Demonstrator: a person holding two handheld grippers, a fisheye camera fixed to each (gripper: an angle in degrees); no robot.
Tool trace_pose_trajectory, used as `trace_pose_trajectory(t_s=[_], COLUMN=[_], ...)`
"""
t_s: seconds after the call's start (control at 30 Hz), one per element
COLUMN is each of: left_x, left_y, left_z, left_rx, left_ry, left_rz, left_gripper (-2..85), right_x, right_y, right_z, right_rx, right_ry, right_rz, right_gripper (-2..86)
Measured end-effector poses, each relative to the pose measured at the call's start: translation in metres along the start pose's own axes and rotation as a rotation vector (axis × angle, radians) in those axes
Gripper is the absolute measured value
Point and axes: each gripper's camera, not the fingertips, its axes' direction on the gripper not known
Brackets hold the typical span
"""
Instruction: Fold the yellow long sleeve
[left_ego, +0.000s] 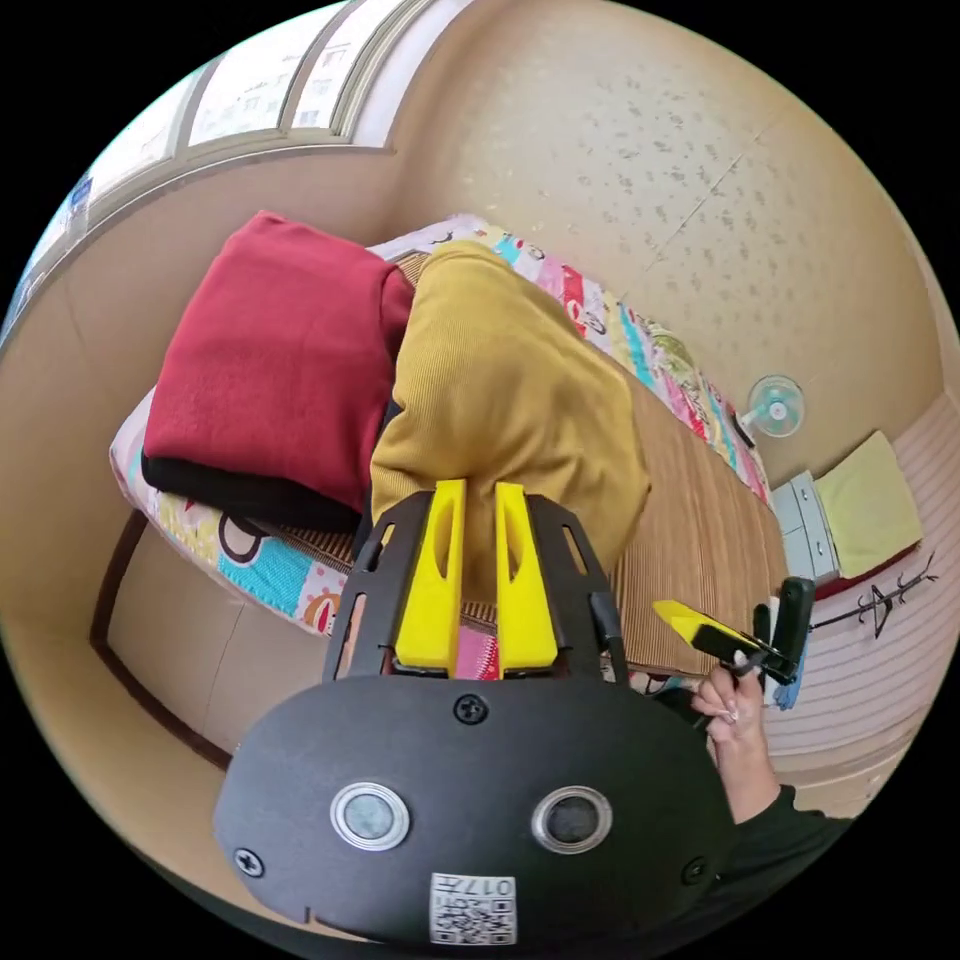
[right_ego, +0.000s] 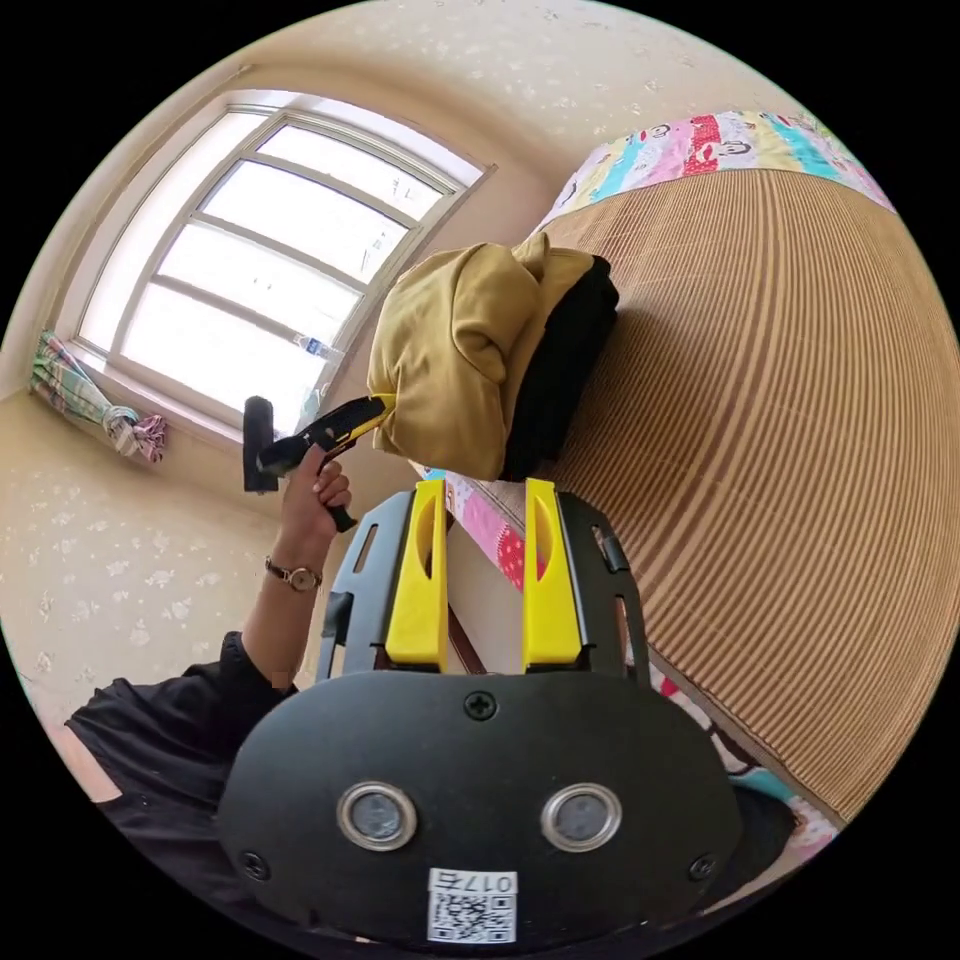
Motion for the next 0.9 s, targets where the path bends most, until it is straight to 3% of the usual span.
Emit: trace_pose_trajectory(t_s=[0.13, 0.53, 0.73, 0.9], left_x=[-0.009, 0.030, 0.086, 0.097], left_y=[0.028, 0.112, 0.171, 0.208], left_z=[-0.017, -0.049, -0.030, -0.005], left_rx=[0.142, 0.300, 0.147, 0.019], left_ry=[0.121, 0.141, 0.045, 0.053], left_rz=[-0.072, -0.064, 0.183, 0.204], left_gripper=[5.1, 9.5, 6.3, 6.1], right_x=[0.036, 0.133, 0.172, 0.177], right_y=[0.044, 0.196, 0.259, 0.298], right_z=[-0.069, -0.221, -0.292, -0.361], right_rx=[0.082, 0.420, 0.602, 0.832], right_ry=[0.055, 0.282, 0.498, 0.667], right_rz=[0.052, 0.418, 0.682, 0.861], right_gripper=[11.5, 11.2, 10.5, 10.7])
